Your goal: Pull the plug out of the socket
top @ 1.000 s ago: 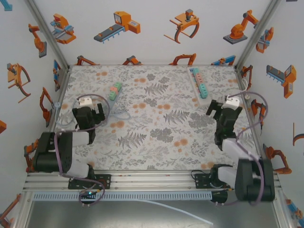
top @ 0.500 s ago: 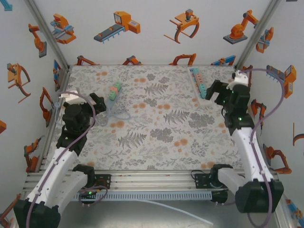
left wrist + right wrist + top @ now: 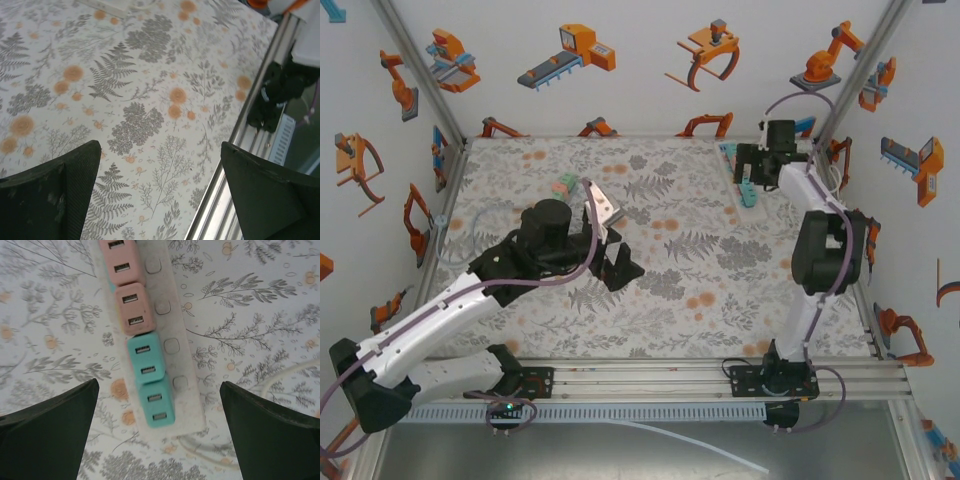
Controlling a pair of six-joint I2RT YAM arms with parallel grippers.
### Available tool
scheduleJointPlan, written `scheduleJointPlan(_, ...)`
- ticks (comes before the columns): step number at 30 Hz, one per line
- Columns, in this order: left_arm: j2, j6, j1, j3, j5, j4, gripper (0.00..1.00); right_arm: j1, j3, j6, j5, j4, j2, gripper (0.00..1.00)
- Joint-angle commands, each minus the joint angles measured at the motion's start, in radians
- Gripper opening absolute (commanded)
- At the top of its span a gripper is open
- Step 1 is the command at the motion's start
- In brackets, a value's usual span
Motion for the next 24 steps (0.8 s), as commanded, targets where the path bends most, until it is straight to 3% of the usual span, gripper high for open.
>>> scheduleJointPlan(1, 0.000, 0.151, -0.002, 0.009, 0.129, -0.070, 0.97, 0.020, 0.087, -0.113, 0.018, -0.046, 0.094, 0.98)
scheduleJointPlan(8, -0.045, 0.228, -0.005, -0.048, 0.059, -0.080, 0.97, 0.027, 0.220, -0.171, -0.029, -0.135, 0.268, 0.96)
scheduleJointPlan(12, -0.071, 0.227, 0.004, -0.066, 0.037, -0.058, 0.97, 0.035, 0.233, -0.204, -0.002, -0.159, 0.304, 0.79)
scheduleJointPlan(15, -0.076, 0.224, 0.015, -0.070, 0.027, -0.054, 0.97, 0.044, 0.190, -0.235, 0.016, -0.133, 0.281, 0.64)
scheduleJointPlan(24, -0.062, 0.115, 0.142, -0.068, -0.009, -0.034, 0.97, 0.148, -0.070, -0.352, -0.072, -0.026, 0.041, 0.51)
